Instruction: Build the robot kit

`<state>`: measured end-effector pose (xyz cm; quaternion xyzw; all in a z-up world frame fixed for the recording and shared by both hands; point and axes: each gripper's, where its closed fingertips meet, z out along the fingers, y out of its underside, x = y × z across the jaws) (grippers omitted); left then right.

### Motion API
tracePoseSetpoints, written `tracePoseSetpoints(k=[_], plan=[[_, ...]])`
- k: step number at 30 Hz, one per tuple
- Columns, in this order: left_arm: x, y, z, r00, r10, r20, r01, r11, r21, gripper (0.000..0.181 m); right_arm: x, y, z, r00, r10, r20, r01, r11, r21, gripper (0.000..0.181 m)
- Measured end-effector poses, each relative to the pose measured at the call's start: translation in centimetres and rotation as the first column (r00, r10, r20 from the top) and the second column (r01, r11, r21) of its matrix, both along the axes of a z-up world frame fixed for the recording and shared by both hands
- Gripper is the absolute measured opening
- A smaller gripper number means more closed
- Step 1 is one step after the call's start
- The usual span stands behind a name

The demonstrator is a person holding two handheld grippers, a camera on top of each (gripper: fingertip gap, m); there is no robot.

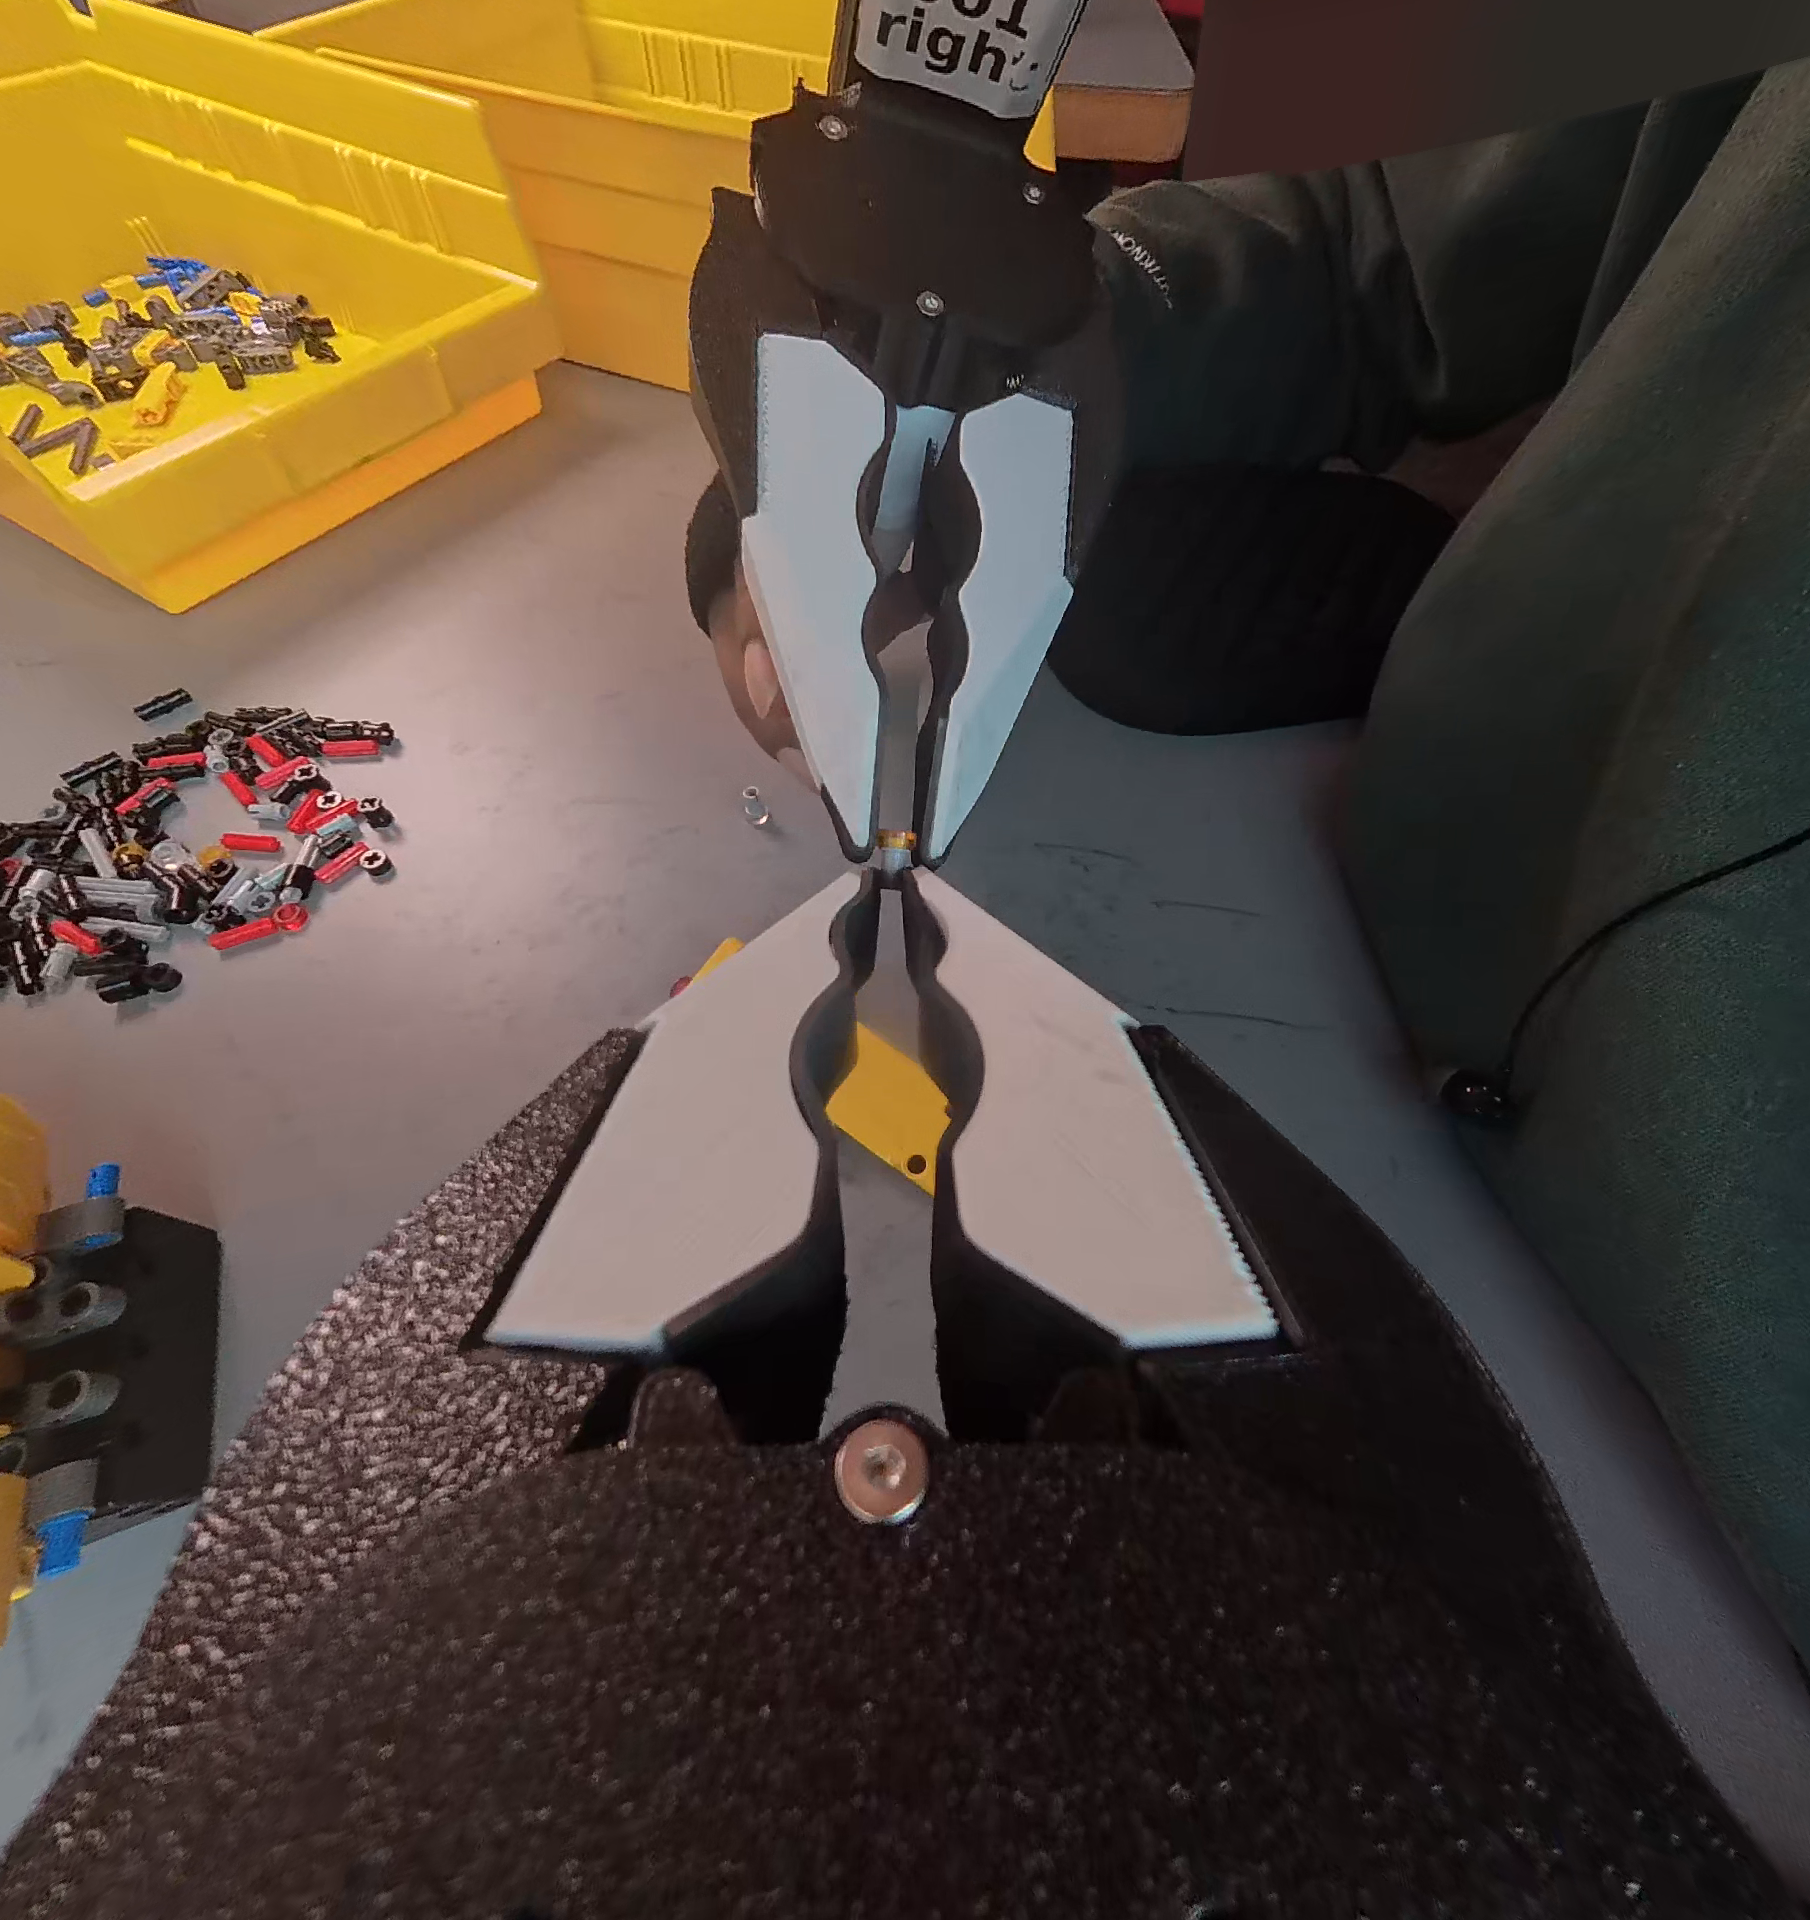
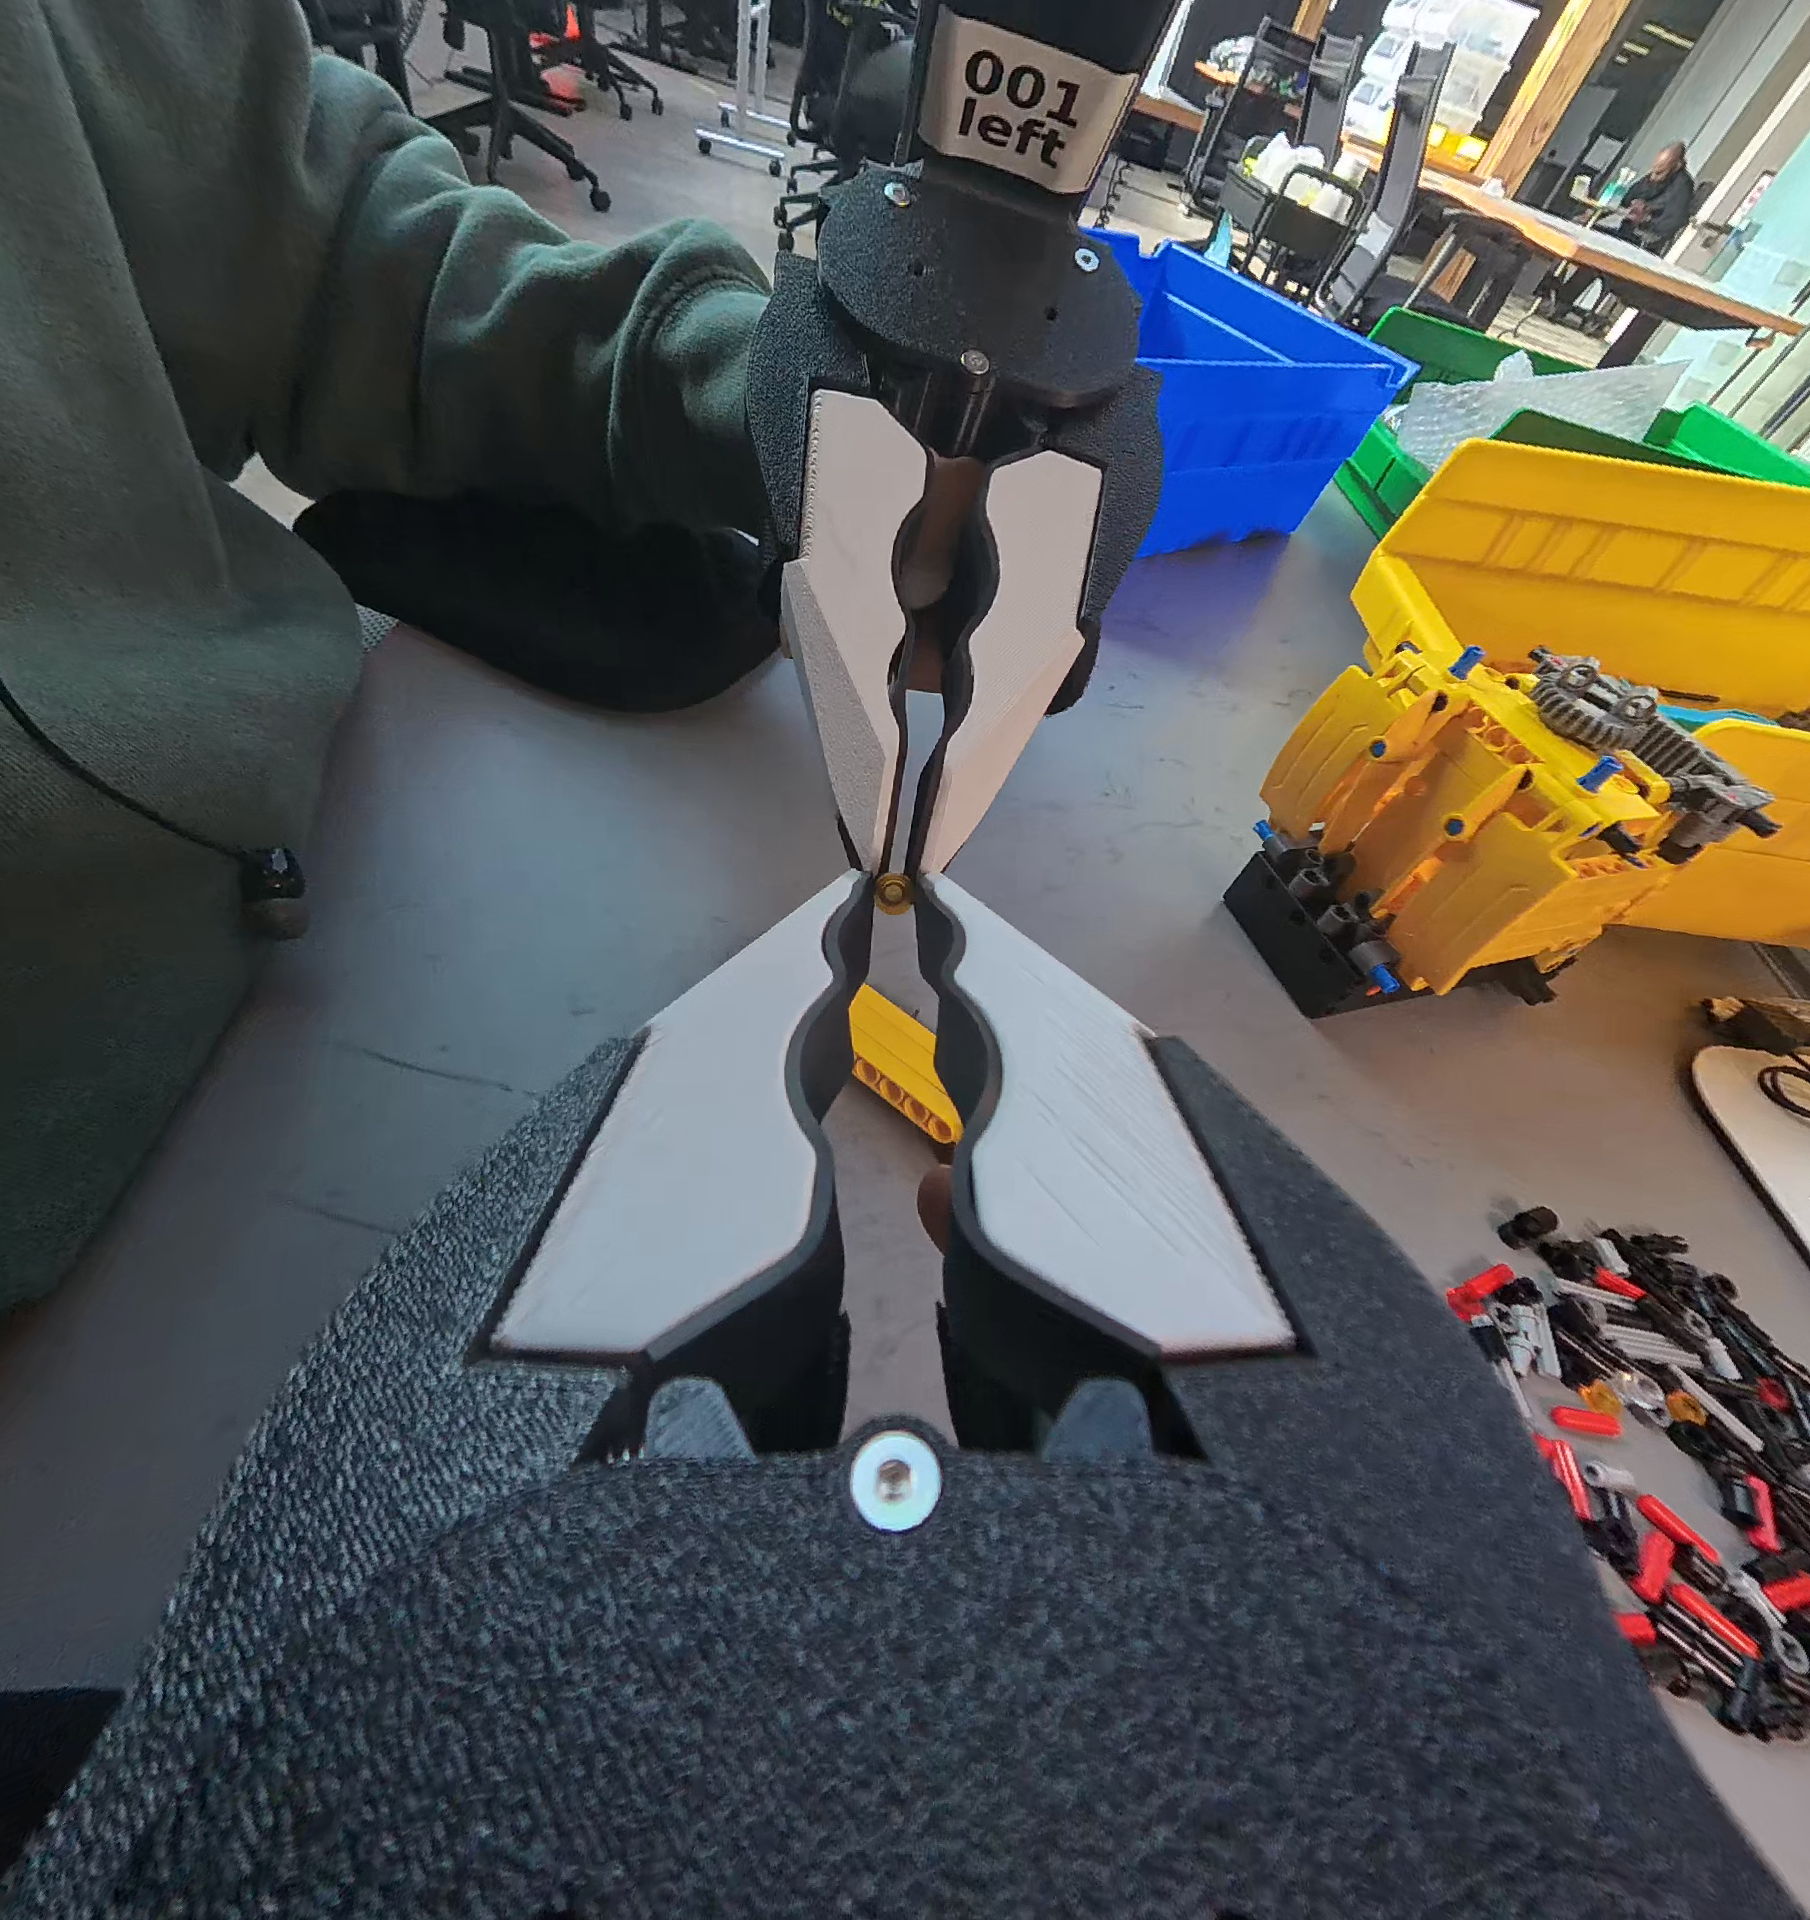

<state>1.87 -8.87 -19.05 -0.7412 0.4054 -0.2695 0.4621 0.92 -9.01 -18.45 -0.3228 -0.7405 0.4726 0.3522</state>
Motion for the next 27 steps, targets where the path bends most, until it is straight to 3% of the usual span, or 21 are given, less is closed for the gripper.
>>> tracePoseSetpoints(k=[7, 10, 13, 16, 22, 27], plan=[[-0.1, 0.1, -0.1, 1.0, 0.009, 0.011, -0.009, 1.0, -0.006, 0.003, 0.0, 0.1, -0.2, 1.0, 0.0, 0.014, 0.0, 1.0, -0.005, 0.007], [-1.2, 1.0, -0.5, 0.995, 0.098, 0.008, -0.098, 0.994, -0.037, 0.011, 0.3, 1.3, 0.1, 0.999, -0.009, 0.031, 0.01, 1.0, -0.017, 0.007], [-3.0, 1.9, -2.8, 0.973, 0.228, -0.037, -0.231, 0.951, -0.206, 0.029, 0.8, 4.7, 0.7, 0.995, -0.088, 0.052, 0.09, 0.995, -0.041, 0.007], [-2.6, 2.0, -3.8, 0.952, 0.306, -0.015, -0.293, 0.895, -0.335, 0.035, 1.1, 7.2, -0.1, 0.98, -0.183, 0.074, 0.183, 0.983, 0.01, 0.007], [-1.7, 2.9, -6.0, 0.891, 0.388, -0.236, -0.45, 0.824, -0.345, 0.054, 1.5, 8.1, -2.8, 0.957, -0.257, 0.135, 0.245, 0.965, 0.095, 0.007], [-1.0, 3.2, -7.0, 0.864, 0.358, -0.355, -0.475, 0.813, -0.336, 0.052, 2.3, 8.0, -2.9, 0.956, -0.263, 0.132, 0.252, 0.963, 0.096, 0.007]])
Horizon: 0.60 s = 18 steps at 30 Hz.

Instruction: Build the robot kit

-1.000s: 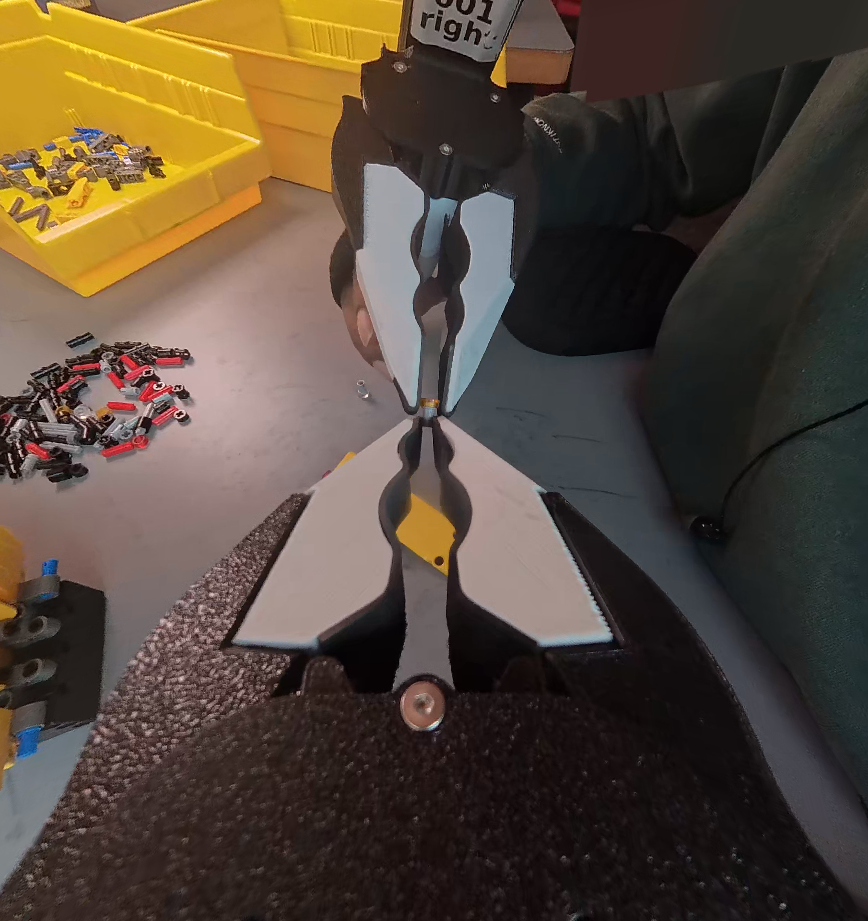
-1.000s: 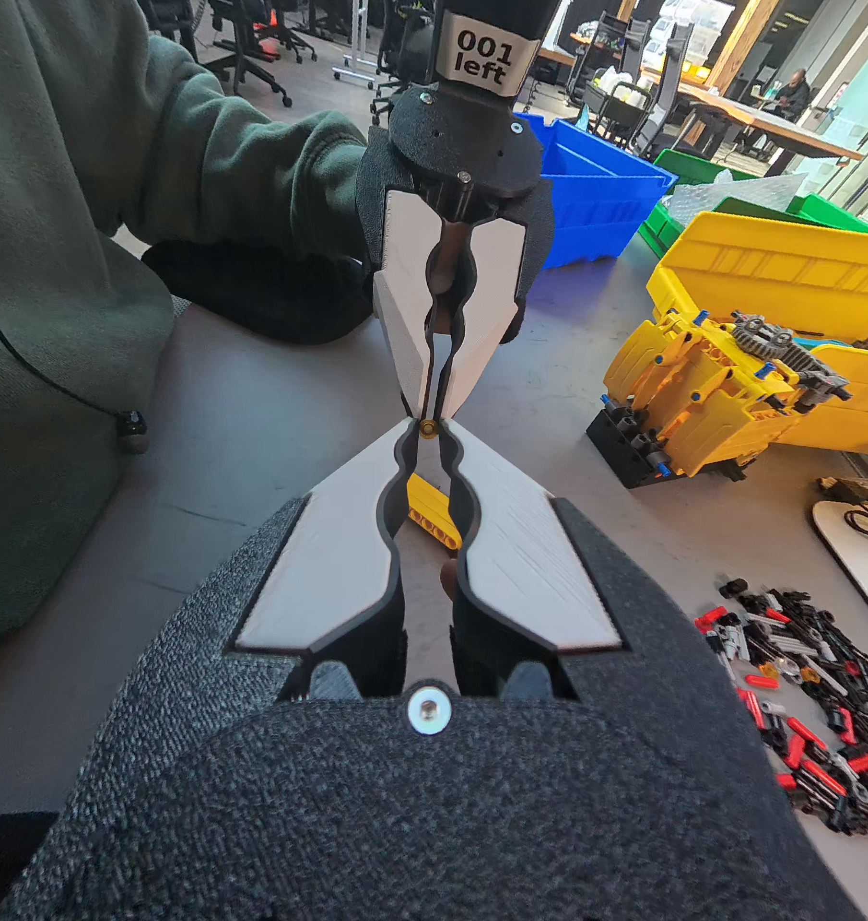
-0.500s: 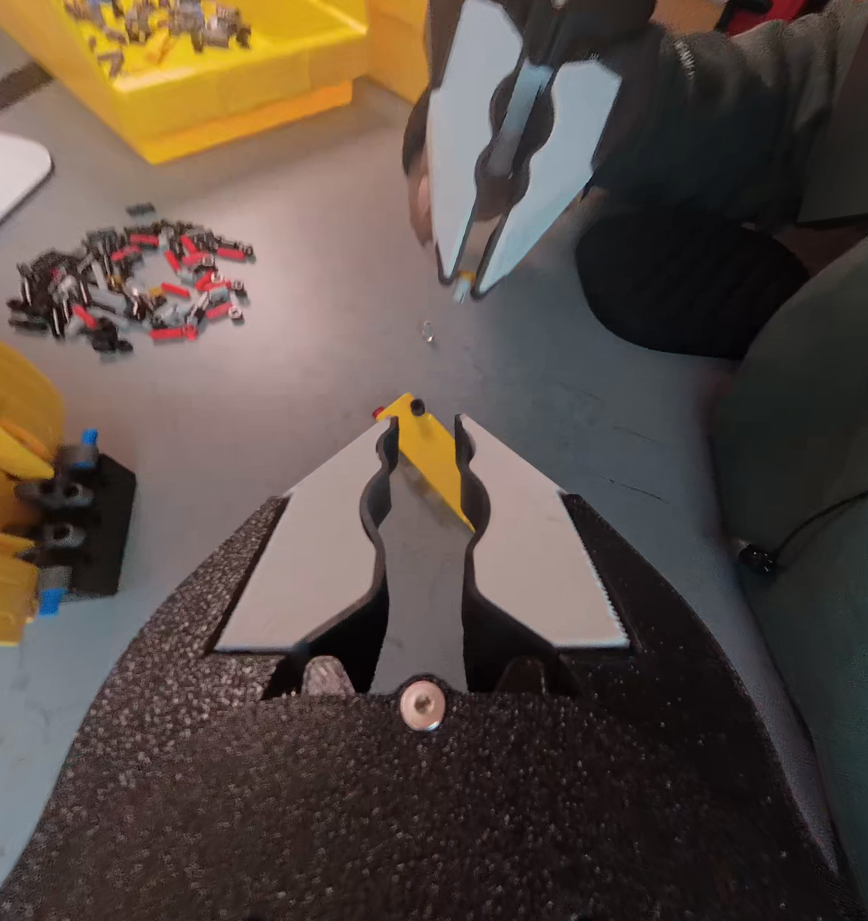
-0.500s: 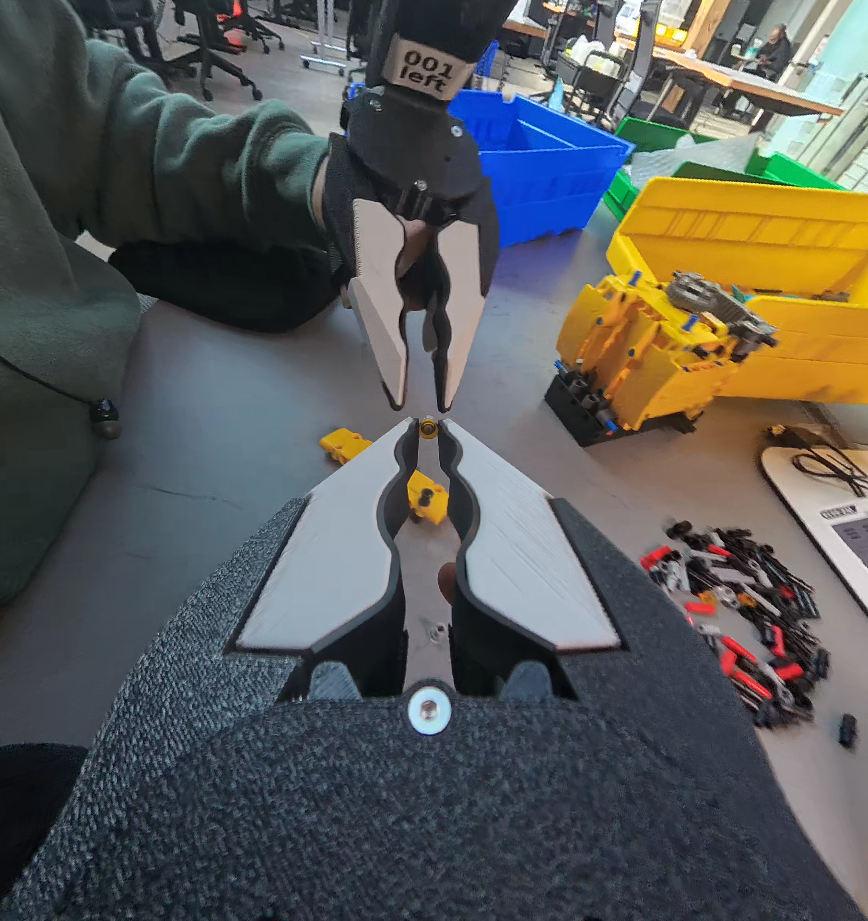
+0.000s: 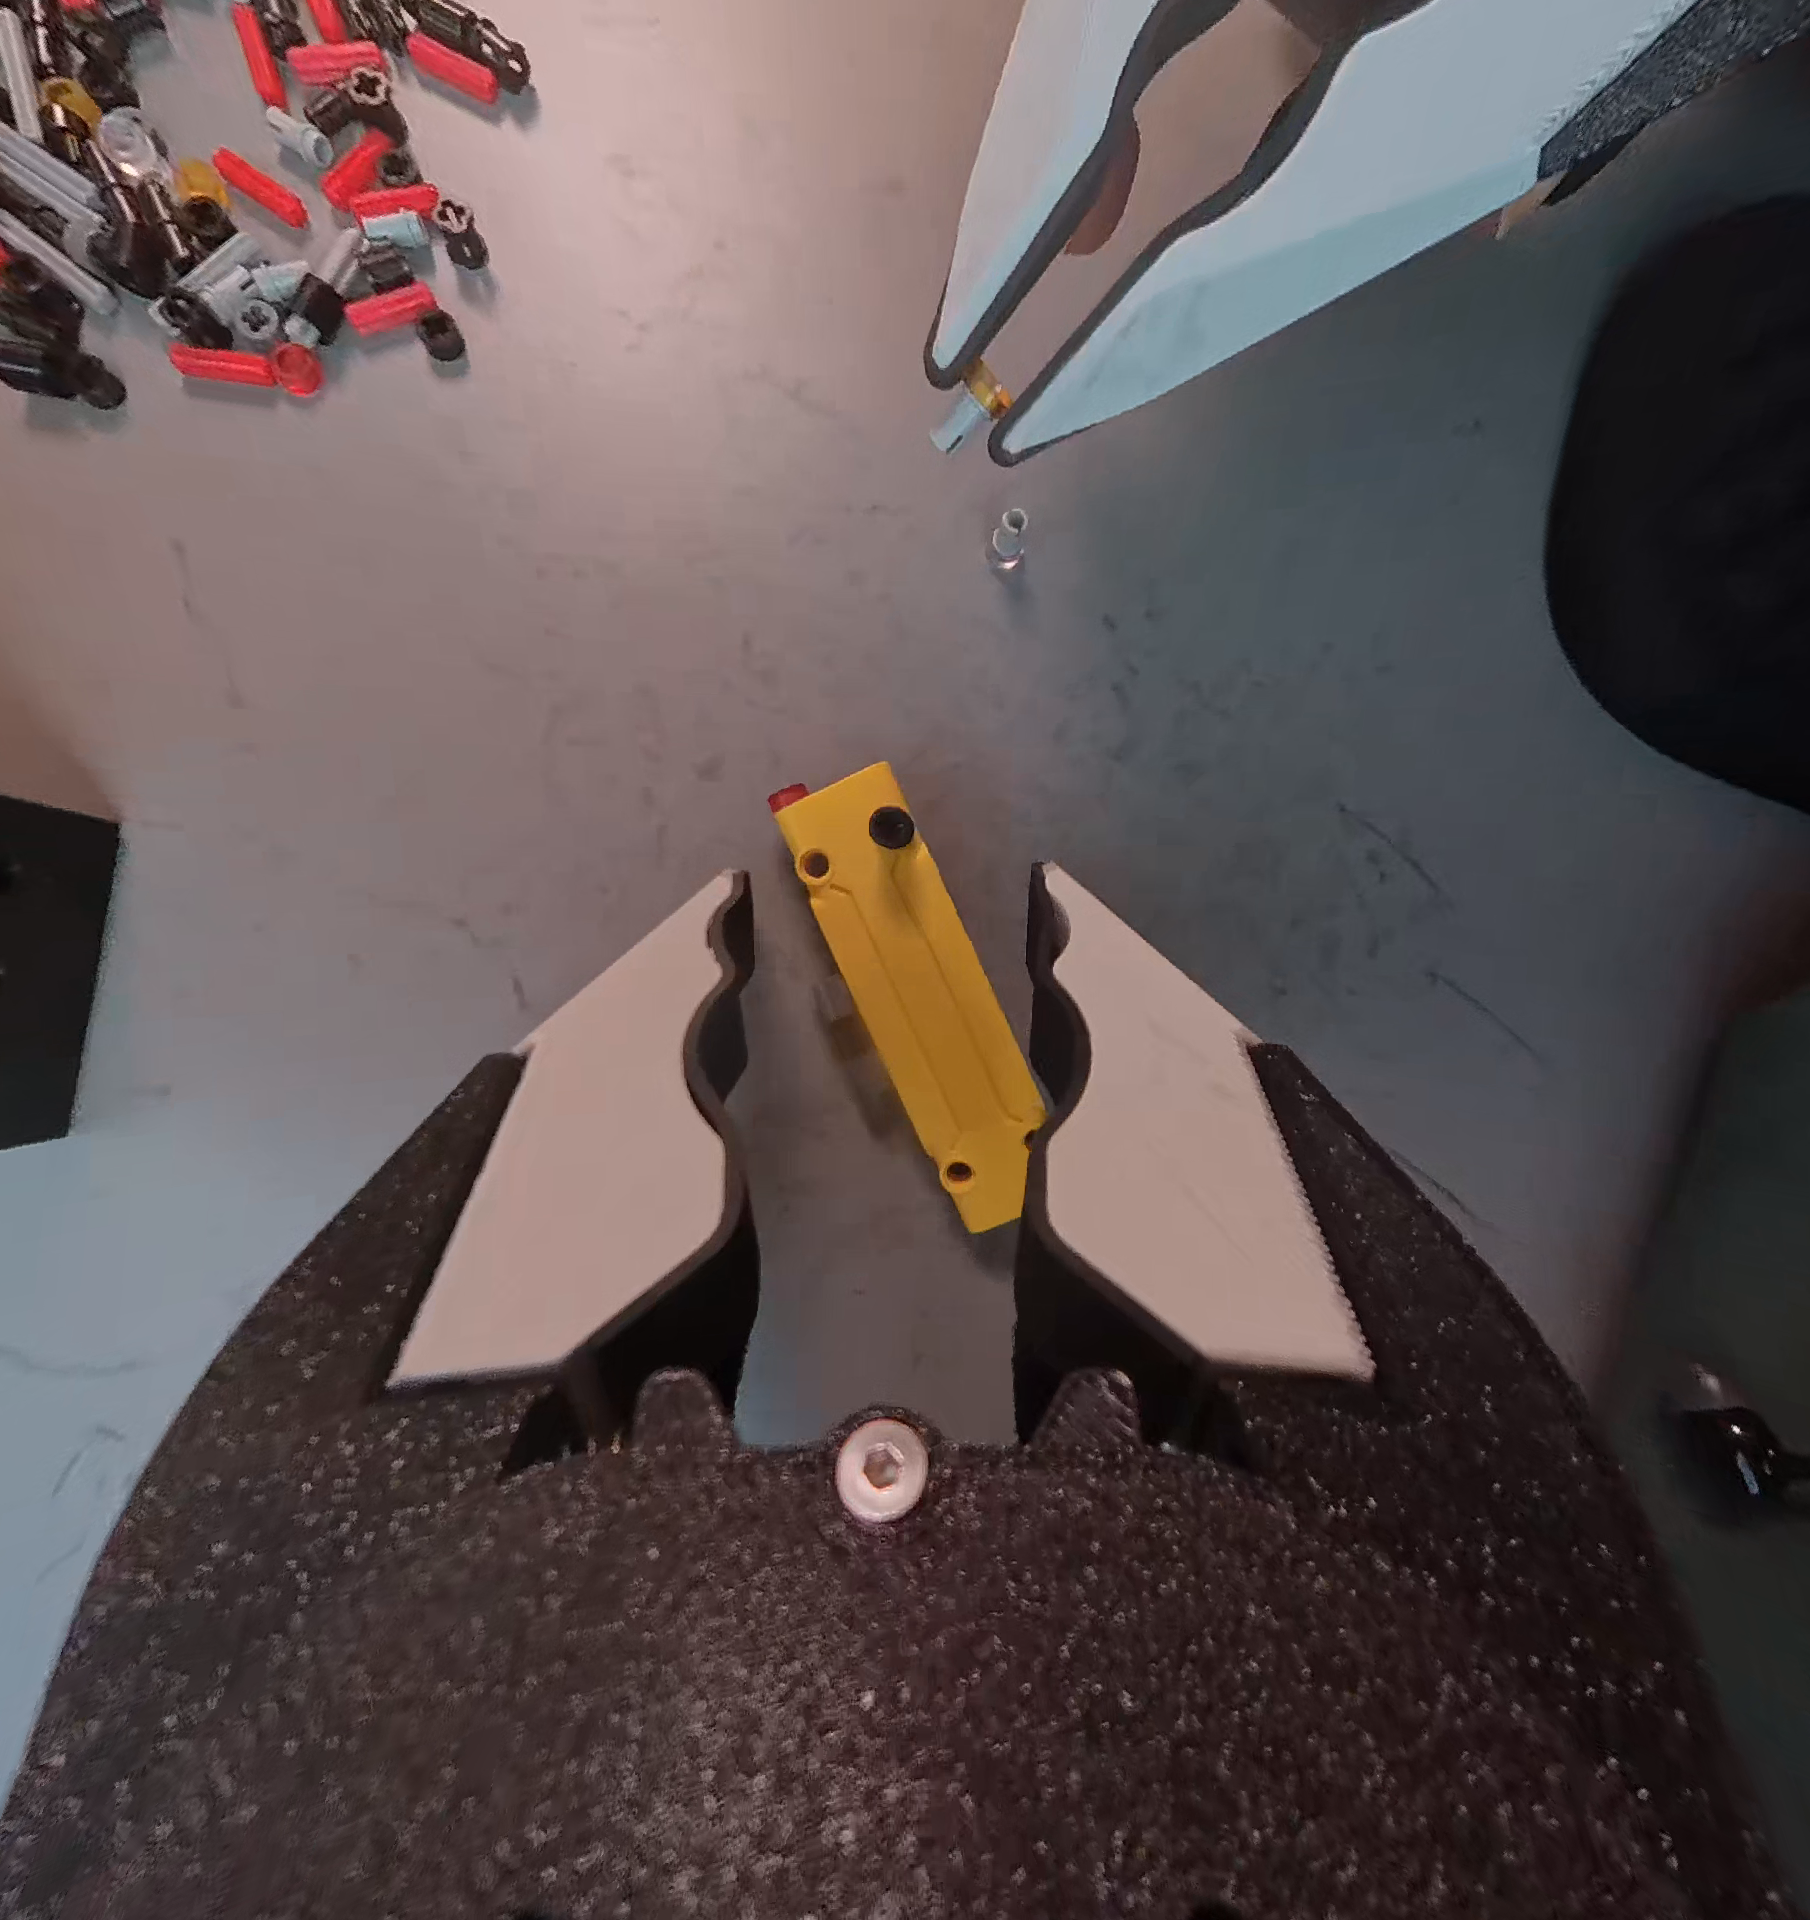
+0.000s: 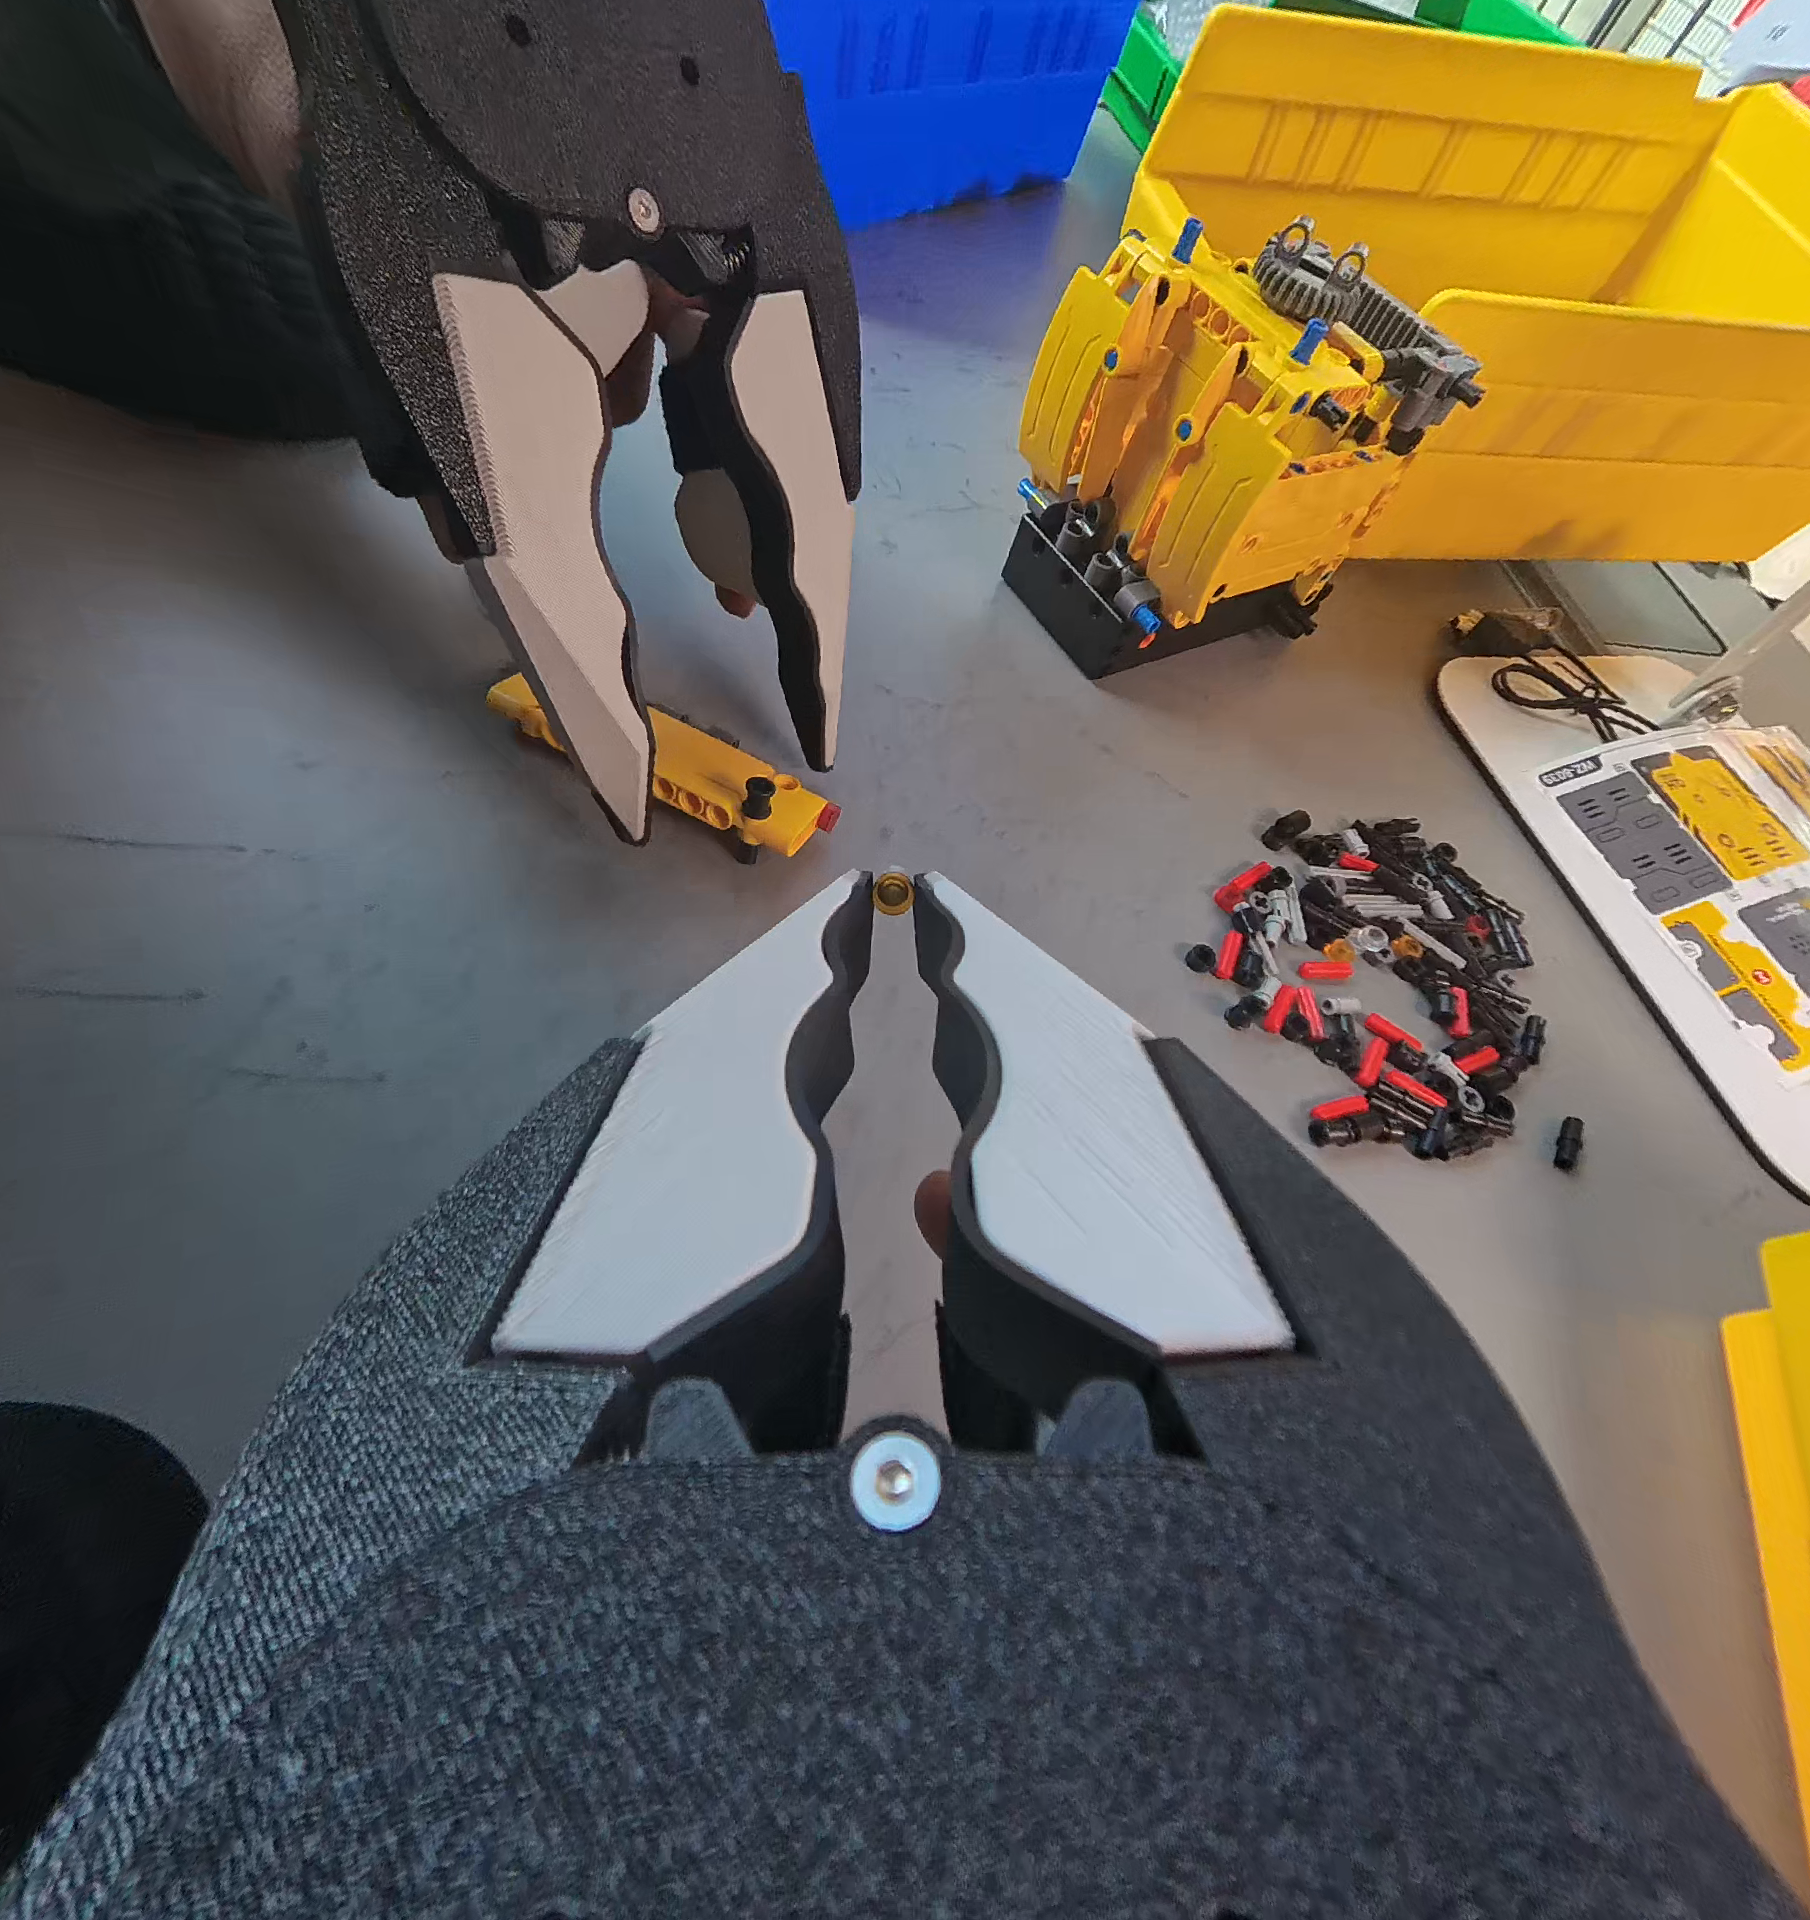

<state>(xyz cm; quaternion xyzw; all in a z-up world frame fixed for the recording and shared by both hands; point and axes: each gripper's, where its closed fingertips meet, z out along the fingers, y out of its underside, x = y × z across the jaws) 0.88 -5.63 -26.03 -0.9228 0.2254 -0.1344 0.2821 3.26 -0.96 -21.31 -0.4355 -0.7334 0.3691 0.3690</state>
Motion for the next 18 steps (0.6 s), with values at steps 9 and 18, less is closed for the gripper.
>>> tracePoseSetpoints(k=[9, 18], plan=[[-0.9, 0.5, -0.8, 0.988, -0.043, -0.149, 0.043, 0.999, 0.0, 0.031, 1.4, -0.2, -0.3, 1.0, 0.007, -0.002, -0.007, 1.0, 0.015, 0.007], [4.6, -0.1, 11.4, 0.895, -0.365, 0.258, 0.093, 0.717, 0.691, 0.027, 2.4, -2.4, 5.8, 0.976, 0.087, -0.199, -0.143, 0.946, -0.292, 0.007]])
